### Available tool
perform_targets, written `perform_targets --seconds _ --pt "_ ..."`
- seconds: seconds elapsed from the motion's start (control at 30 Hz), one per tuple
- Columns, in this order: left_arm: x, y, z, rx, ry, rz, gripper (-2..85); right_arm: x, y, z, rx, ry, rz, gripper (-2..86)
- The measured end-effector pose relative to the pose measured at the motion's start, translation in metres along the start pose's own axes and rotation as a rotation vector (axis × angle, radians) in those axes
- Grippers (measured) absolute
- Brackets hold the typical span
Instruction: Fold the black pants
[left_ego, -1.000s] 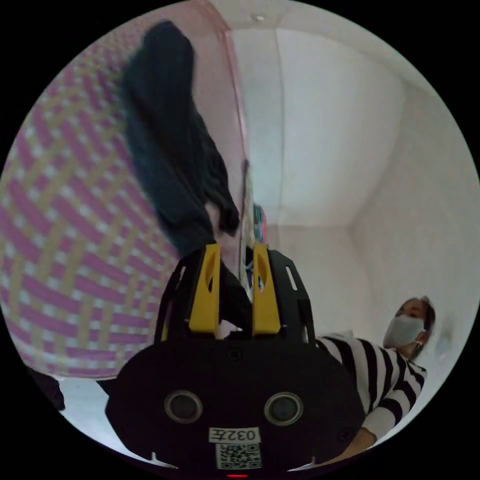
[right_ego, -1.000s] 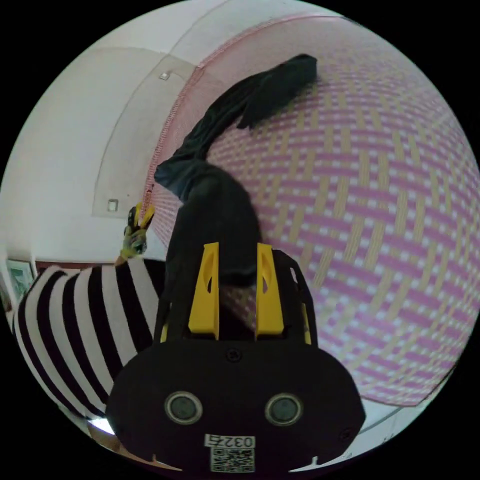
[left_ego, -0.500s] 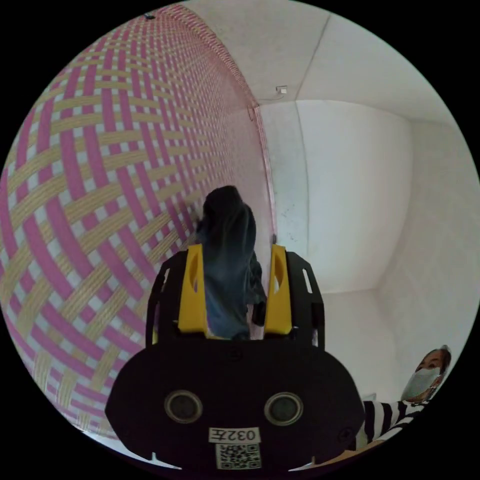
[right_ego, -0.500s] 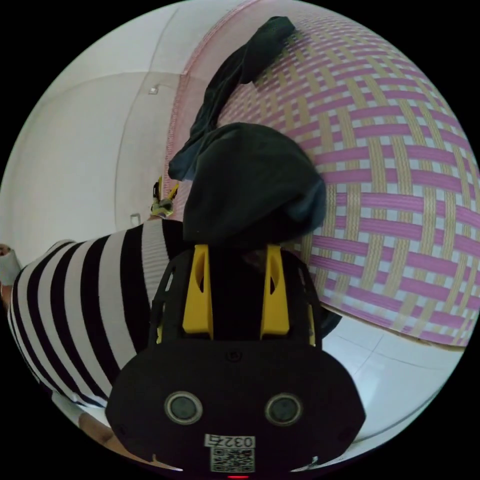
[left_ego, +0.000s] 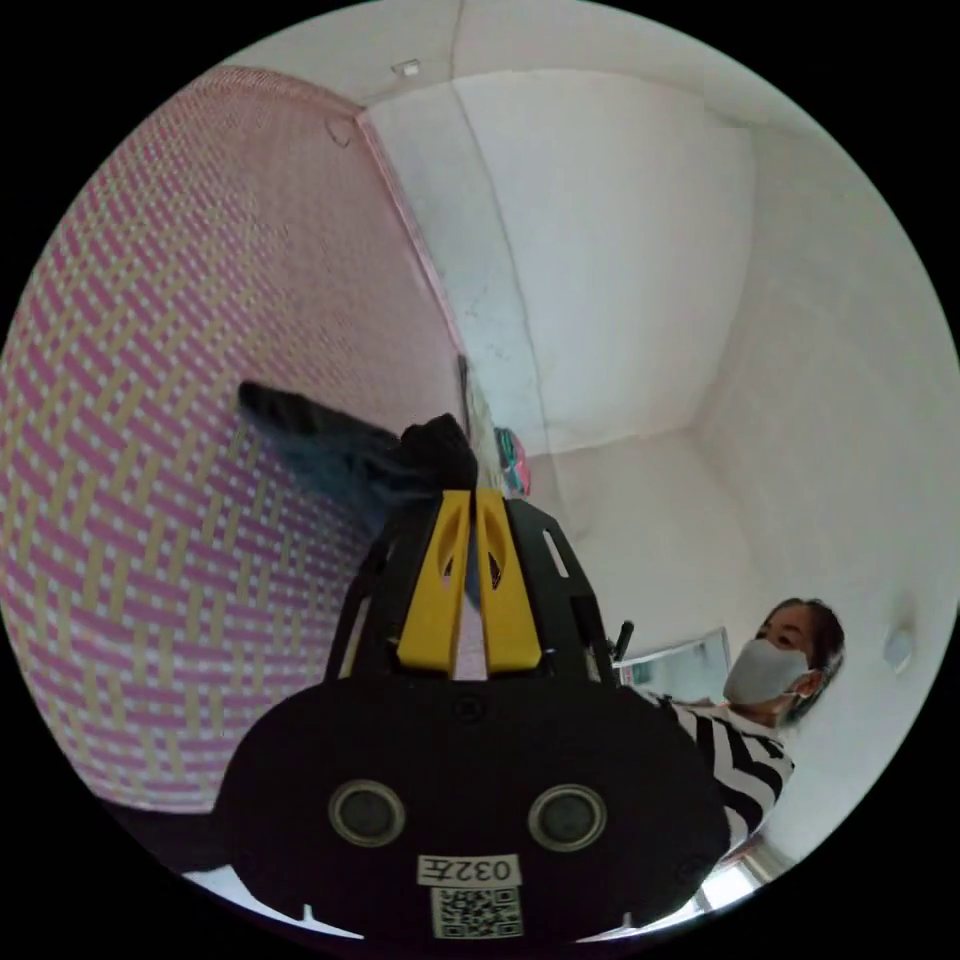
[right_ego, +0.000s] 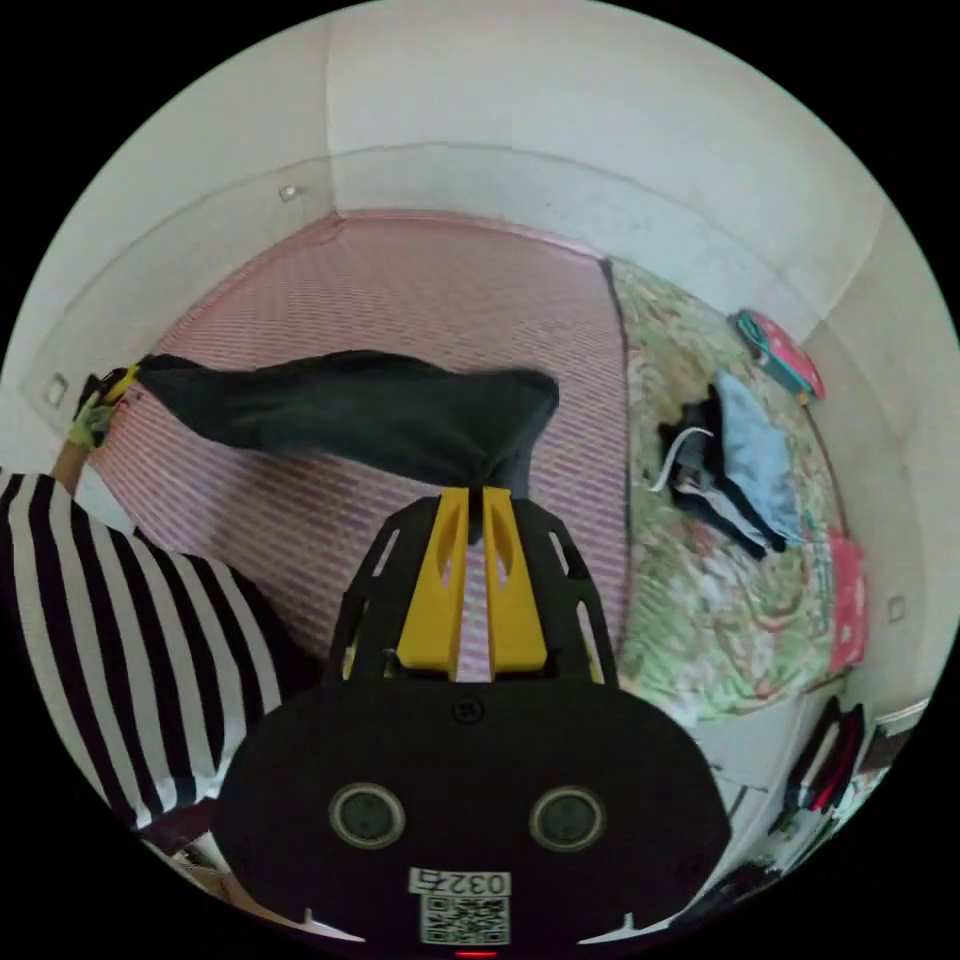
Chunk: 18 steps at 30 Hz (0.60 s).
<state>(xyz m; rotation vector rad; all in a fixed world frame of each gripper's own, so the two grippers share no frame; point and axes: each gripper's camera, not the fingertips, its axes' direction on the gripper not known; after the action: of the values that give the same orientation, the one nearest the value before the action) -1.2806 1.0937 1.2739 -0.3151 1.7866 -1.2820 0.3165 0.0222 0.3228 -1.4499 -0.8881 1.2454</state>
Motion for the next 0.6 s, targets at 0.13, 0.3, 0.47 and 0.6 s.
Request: perform_targets --seconds 0.13,0.3,0.47,0.6 --pt "-0.034 0.088 0.012 -0.109 -0.093 -0.192 -0.8 0.045 0.018 0.033 -0.143 -0.01 0.079 1.2" --pt "-0.101 0.218 0.063 -0.194 -0.033 -0.538 0.4 0.116 0.077 0.174 -0.578 -0.075 0.346 5.8" --pt "-0.062 0.266 0.025 -0.098 -0.189 -0.502 3.2 0.113 0.11 0.212 -0.778 0.144 0.313 4.0" --pt "0.004 0.261 0.008 0.021 -0.405 -0.328 5.2 0.113 0.098 0.177 -0.397 -0.024 0.371 4.5"
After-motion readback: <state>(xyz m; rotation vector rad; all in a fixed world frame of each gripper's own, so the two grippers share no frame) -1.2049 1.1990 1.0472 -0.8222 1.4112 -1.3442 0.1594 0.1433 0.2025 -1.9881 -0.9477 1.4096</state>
